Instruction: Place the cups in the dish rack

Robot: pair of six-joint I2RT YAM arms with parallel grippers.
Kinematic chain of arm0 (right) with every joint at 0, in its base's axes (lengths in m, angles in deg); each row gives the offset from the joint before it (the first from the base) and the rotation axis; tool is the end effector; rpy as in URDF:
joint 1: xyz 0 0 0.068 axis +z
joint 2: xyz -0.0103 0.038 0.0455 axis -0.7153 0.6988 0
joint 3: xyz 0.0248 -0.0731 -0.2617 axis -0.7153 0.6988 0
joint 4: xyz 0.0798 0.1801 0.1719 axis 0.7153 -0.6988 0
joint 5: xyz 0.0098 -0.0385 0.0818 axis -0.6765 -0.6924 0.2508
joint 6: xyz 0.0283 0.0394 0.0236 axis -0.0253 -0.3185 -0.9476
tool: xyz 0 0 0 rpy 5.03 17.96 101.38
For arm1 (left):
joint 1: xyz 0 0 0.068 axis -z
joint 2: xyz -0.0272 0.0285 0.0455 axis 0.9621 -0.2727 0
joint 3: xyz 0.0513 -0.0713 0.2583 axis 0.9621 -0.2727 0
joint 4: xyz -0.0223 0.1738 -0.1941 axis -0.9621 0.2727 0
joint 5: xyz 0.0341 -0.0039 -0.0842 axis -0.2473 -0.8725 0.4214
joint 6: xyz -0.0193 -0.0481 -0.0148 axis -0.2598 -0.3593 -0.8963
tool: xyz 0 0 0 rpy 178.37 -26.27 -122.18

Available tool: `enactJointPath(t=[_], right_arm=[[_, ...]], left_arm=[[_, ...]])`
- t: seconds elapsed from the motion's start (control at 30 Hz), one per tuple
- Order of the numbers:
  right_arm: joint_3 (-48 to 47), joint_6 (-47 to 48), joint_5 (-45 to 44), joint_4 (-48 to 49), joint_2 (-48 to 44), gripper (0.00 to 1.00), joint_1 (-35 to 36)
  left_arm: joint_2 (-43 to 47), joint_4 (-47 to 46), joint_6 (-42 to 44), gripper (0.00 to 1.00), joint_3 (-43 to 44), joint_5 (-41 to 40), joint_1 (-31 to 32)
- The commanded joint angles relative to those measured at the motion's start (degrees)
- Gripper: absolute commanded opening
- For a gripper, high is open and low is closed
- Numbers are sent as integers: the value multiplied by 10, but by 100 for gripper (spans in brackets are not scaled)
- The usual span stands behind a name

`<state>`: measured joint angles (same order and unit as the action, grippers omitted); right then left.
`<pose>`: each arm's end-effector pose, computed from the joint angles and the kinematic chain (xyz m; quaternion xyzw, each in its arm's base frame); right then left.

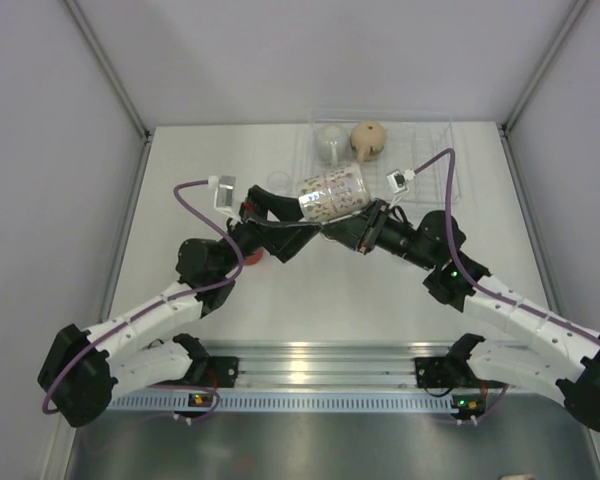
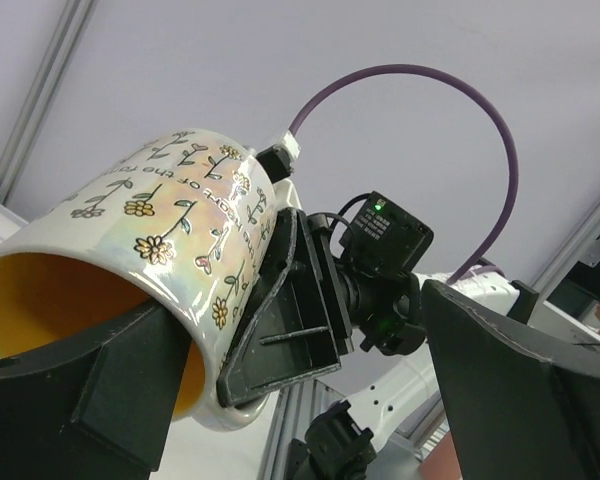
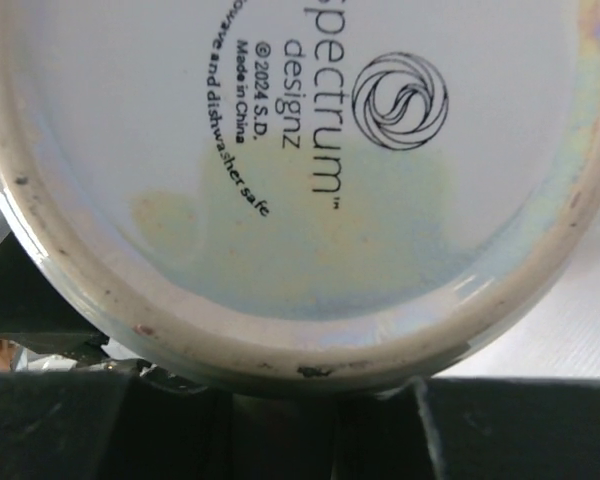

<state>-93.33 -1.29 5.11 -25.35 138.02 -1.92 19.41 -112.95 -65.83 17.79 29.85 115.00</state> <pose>0.1595 0.1669 0.3341 -0.0448 0.6728 0.6188 0.4031 0.1551 -0.1507 0.3436 0.1218 0.4648 -0.6858 0.5466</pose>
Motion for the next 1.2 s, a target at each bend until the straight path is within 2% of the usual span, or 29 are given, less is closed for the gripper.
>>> enactJointPath(t=[0.0,0.33,0.6,0.83,1.17], right_arm=[[-44,27,-21,52,-33,0,-23],[-65,53,9,0,-33,0,-121],[-128,106,23,-76,10,0,-187],[-196,186,-6,-134,69,0,-205],[-270,271,-36,-199,145,0,-217]], left_arm=[[20,25,29,98,4,-5,2],[19,71,40,98,4,-32,2],[35,231,77,98,48,-23,2],[57,353,109,98,70,-16,2],[107,457,153,98,89,-32,2]])
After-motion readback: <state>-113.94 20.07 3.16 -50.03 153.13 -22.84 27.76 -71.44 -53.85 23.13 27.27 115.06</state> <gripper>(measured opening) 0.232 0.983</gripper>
